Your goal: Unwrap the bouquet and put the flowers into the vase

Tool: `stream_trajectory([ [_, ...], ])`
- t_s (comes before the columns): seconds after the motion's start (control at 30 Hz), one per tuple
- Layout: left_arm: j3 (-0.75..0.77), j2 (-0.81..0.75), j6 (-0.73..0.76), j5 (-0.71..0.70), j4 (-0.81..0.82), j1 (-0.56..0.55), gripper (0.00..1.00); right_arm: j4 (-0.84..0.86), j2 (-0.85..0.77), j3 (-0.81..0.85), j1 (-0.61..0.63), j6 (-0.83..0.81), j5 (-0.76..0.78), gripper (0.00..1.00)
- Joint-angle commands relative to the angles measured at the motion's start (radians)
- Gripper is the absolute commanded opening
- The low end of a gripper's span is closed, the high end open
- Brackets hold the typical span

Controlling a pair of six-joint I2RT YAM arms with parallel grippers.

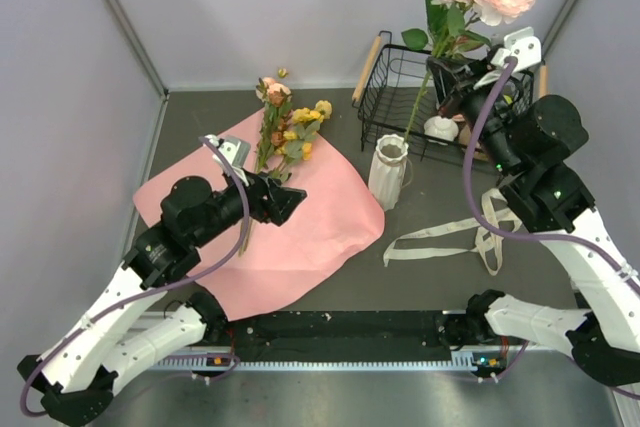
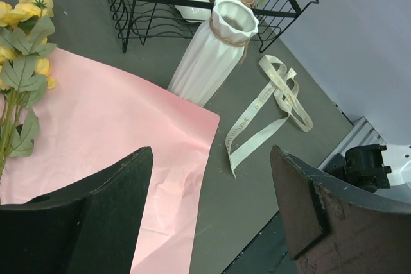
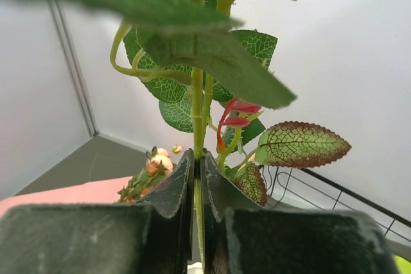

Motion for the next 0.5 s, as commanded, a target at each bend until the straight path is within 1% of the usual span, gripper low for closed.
stream_trajectory([
  [0.0, 0.012, 0.01, 0.006, 0.004, 0.03, -0.004, 0.79, 0.05, 0.008, 0.032, -0.009, 0.014, -0.027, 0.0],
  [0.17, 0.009, -0.01, 0.008, -0.014, 0.013, -0.002, 0.79, 0.091, 0.011, -0.045, -0.008, 0.038, -0.01, 0.0],
  [0.27, 0.001, -0.021, 0.009, -0.027, 0.001, -0.002, 0.79, 0.131, -0.004, -0.134, -0.009, 0.075, -0.004, 0.0],
  [0.3, -0.001, -0.024, 0.009, -0.028, 0.001, -0.004, 0.79, 0.131, -0.011, -0.19, -0.009, 0.076, -0.002, 0.0],
  [0.33, -0.002, -0.026, 0.009, -0.031, -0.001, -0.002, 0.79, 0.187, -0.024, -0.22, -0.011, 0.102, -0.002, 0.0],
  [0.47, -0.004, -0.023, 0.008, -0.048, -0.008, -0.002, 0.79, 0.261, -0.058, -0.359, -0.008, 0.142, 0.021, 0.0],
])
